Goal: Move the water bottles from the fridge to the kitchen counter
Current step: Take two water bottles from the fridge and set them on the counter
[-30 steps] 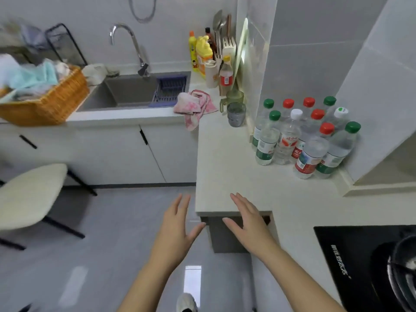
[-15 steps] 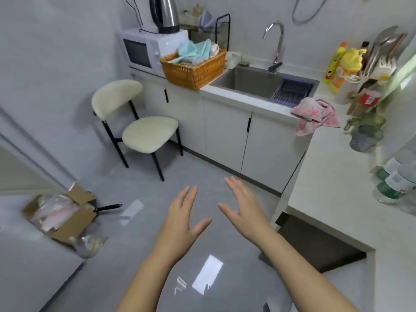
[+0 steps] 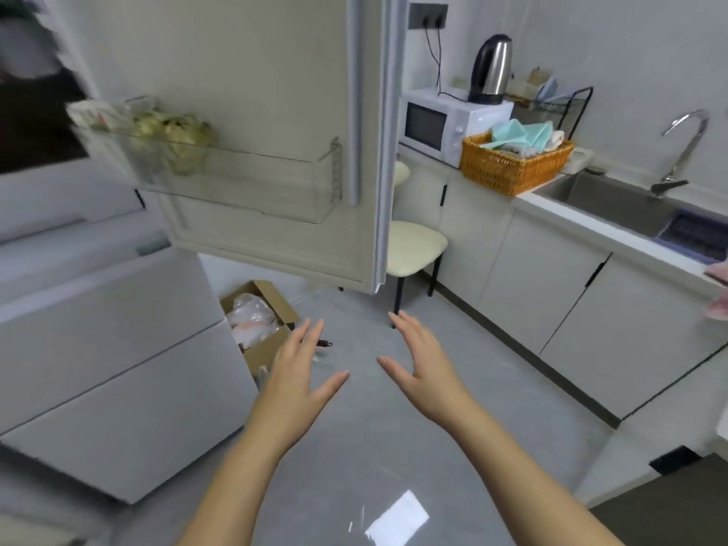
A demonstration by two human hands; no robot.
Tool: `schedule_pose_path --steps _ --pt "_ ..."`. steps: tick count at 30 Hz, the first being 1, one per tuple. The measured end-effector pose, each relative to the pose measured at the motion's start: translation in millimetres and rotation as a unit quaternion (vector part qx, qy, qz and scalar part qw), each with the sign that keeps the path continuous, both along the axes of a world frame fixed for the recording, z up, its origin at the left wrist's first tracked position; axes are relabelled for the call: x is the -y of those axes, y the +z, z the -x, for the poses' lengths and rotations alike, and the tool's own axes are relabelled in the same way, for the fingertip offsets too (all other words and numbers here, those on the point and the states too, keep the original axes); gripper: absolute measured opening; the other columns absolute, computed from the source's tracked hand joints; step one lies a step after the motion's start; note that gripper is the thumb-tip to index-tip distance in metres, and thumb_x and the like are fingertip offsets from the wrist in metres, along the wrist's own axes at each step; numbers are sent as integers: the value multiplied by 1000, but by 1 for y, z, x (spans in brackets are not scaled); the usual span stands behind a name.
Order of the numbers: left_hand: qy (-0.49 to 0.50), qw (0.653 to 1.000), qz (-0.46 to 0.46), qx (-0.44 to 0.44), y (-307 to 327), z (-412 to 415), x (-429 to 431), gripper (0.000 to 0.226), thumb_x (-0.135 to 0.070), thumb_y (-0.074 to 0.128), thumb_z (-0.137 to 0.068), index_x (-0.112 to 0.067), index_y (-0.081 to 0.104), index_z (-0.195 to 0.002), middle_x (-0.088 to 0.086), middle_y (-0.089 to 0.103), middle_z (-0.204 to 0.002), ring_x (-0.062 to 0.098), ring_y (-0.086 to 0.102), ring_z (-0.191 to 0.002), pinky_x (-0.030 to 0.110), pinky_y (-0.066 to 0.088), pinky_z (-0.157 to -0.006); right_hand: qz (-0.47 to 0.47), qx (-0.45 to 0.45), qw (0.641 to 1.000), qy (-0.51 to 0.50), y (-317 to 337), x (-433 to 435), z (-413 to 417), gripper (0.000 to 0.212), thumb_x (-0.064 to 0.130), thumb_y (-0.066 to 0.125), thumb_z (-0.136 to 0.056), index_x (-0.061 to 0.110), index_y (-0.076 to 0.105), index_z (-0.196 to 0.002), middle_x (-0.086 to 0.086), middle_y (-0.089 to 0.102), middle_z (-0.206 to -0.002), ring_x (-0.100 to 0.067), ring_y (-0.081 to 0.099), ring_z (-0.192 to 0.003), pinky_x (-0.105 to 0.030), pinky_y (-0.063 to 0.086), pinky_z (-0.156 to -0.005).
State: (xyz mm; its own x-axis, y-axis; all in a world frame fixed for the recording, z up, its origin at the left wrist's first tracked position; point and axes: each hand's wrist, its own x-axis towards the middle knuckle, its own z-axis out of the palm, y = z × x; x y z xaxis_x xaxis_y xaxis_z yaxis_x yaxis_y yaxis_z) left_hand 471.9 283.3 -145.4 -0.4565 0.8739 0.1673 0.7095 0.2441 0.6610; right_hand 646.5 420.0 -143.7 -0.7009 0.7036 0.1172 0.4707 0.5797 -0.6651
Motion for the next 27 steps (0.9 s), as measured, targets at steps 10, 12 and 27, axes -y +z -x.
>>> schedule_pose_path --steps 10,12,27 --pt "102 995 -8 -21 14 105 58 77 -47 62 -88 -32 21 -152 -10 17 -160 9 16 -146 23 18 -112 -22 3 993 119 7 32 139 63 41 55 -99 28 27 -154 7 23 -162 -10 16 -150 -26 15 -119" --pt "124 992 -5 -19 15 126 62 78 -47 61 -89 -31 20 -152 -9 15 -160 8 15 -146 22 15 -111 -21 5 990 138 4 31 168 63 38 57 -98 25 29 -154 4 25 -161 -13 19 -149 -22 14 -117" --pt "274 960 -33 -52 49 306 75 77 -43 61 -90 -27 20 -153 -7 21 -158 8 17 -145 22 14 -115 15 -14 949 315 27 19 412 65 38 52 -101 32 19 -156 8 16 -164 -8 10 -151 -32 17 -122"
